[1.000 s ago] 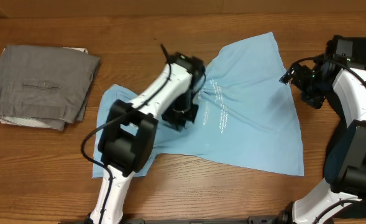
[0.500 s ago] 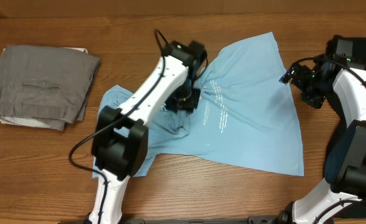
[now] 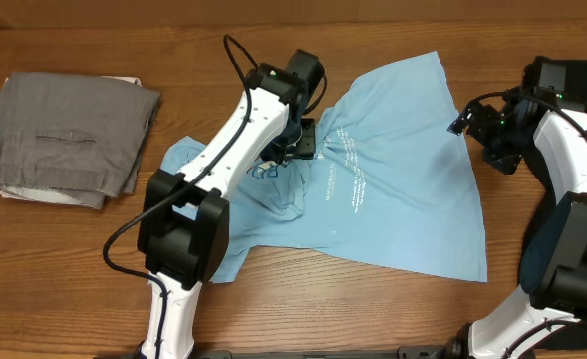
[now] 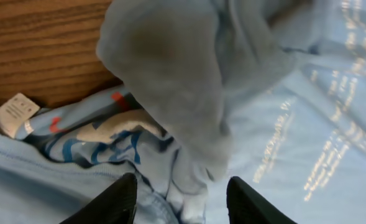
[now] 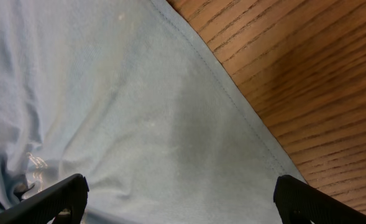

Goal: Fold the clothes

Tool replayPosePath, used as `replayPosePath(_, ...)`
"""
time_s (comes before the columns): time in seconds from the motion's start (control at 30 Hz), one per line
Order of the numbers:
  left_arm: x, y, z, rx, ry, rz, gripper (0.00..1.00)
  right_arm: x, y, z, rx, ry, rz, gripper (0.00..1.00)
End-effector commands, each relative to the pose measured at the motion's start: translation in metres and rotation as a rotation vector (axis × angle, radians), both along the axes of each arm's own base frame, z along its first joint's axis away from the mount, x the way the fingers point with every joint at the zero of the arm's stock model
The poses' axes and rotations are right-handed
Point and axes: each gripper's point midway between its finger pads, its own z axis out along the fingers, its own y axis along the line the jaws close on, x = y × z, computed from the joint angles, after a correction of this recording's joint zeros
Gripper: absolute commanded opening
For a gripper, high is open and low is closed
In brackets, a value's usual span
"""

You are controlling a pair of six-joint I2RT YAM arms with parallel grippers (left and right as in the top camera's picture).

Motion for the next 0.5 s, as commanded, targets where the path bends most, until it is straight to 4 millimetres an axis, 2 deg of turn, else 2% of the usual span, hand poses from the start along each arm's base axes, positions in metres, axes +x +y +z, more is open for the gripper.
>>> replayPosePath(0.0,0.006,0.017,-0.013,0.024,0.016,0.135,0.5,0.005,-0.001,0.008,-0.008,-0.027,0.008,1.0)
replayPosePath(0.2,0.014,0.024,-0.017,0.009,0.008,0.212,0.56,0.005,-0.001,0.008,-0.008,-0.027,0.008,1.0)
replayPosePath(0.47,0.021,0.006,-0.032,-0.078,-0.017,0.218,0.55,0.005,-0.001,0.008,-0.008,-0.027,0.008,1.0)
